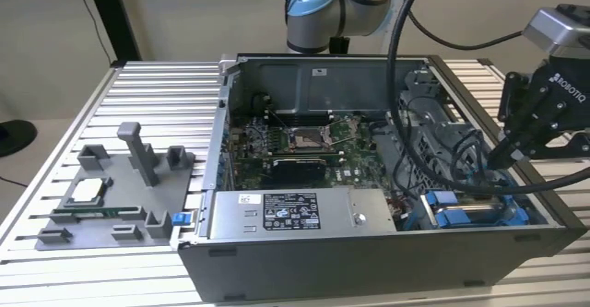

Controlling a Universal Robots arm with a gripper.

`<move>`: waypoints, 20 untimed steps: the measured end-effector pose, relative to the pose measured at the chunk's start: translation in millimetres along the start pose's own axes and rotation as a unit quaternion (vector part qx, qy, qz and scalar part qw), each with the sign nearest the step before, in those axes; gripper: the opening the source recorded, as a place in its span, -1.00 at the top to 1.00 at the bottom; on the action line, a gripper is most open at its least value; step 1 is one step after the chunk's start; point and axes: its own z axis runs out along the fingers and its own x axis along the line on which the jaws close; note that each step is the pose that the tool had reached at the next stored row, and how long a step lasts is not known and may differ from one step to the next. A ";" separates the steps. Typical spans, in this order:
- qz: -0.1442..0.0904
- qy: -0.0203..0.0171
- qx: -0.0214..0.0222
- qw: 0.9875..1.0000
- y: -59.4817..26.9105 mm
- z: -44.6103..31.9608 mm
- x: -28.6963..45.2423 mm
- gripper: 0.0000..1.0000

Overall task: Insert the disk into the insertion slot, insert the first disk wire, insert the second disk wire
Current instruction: 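Insert the second disk wire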

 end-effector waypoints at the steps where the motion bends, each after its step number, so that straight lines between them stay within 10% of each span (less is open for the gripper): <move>1: 0.000 0.000 0.000 1.000 3.4 0.5 0.1 1.00; 6: 0.000 0.000 0.006 1.000 18.1 2.9 1.4 1.00; 13: -0.002 0.000 0.047 0.999 34.4 6.9 3.8 1.00; 20: -0.003 0.000 0.076 0.997 44.8 12.2 6.8 1.00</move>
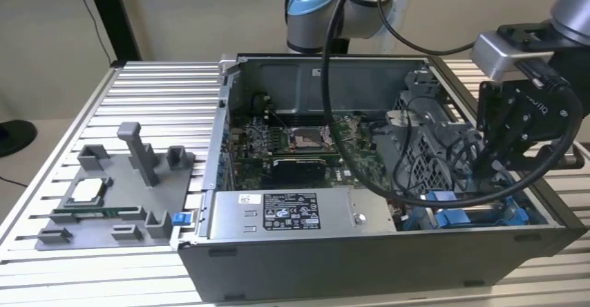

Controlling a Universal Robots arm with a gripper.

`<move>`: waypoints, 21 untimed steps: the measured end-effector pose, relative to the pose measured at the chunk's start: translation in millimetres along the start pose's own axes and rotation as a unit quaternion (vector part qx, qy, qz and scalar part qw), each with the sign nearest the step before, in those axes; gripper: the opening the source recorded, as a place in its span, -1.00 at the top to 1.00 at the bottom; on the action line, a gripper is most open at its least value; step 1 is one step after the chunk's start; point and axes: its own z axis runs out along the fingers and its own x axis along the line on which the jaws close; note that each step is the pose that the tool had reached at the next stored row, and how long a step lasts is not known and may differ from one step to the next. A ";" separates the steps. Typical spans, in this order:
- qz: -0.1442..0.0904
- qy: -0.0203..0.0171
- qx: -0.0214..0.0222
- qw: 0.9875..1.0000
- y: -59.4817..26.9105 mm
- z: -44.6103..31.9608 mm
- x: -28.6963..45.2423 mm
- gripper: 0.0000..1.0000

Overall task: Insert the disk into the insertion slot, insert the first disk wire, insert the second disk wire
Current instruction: 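Insert the second disk wire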

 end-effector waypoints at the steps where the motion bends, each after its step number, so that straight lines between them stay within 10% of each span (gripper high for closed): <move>1: 0.000 0.000 0.005 1.000 0.9 0.9 0.2 1.00; 10: -0.001 0.000 0.023 1.000 6.0 5.9 3.2 1.00; 21: -0.001 0.000 0.024 1.000 6.5 7.1 3.7 1.00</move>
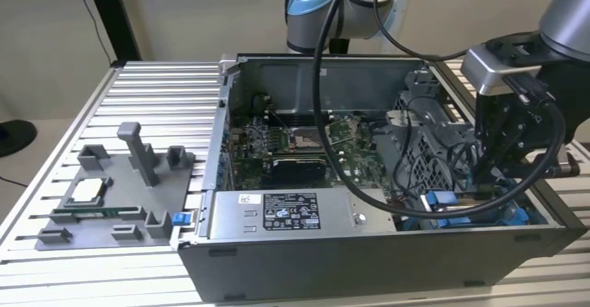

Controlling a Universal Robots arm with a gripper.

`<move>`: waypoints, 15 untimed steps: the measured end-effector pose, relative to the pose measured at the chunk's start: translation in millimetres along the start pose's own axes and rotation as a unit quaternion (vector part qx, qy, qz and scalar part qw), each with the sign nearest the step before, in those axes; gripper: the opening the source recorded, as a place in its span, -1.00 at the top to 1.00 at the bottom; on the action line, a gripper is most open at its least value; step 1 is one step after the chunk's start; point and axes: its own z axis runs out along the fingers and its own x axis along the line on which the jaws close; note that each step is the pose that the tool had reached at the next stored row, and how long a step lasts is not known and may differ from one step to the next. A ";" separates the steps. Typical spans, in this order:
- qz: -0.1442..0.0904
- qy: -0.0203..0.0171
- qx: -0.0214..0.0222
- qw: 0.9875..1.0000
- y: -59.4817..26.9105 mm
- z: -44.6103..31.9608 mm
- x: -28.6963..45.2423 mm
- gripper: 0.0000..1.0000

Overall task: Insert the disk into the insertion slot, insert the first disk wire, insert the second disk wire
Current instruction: 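Insert the second disk wire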

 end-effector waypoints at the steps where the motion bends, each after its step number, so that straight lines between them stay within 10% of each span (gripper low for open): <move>1: 0.000 0.000 0.000 1.000 0.0 0.5 0.1 1.00; 15: 0.000 0.000 0.001 1.000 -0.2 8.4 0.7 1.00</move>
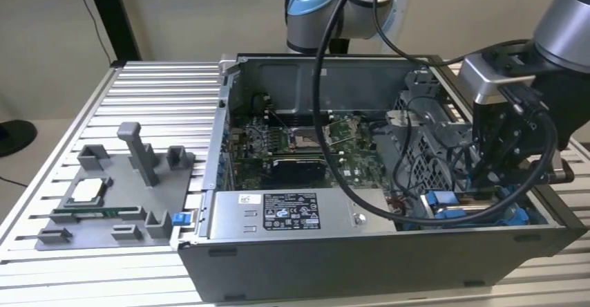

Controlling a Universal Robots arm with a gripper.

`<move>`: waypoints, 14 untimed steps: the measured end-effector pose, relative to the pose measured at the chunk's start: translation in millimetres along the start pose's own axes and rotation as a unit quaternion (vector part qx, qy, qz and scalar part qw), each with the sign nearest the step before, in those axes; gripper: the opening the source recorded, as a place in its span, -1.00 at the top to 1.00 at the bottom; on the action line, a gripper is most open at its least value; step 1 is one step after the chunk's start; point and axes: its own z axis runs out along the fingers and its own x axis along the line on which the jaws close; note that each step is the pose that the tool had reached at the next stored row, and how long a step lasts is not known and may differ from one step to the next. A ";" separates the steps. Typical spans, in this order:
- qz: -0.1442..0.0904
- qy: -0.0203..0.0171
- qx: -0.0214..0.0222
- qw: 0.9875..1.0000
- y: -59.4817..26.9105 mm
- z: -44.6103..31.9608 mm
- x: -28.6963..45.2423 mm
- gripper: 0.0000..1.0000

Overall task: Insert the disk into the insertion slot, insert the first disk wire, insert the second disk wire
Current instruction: 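Insert the second disk wire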

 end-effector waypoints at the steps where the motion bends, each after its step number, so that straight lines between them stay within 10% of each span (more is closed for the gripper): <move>1: 0.000 0.000 0.000 1.000 -0.5 0.4 0.1 1.00; 14: 0.000 0.000 0.000 1.000 -2.2 6.4 0.3 1.00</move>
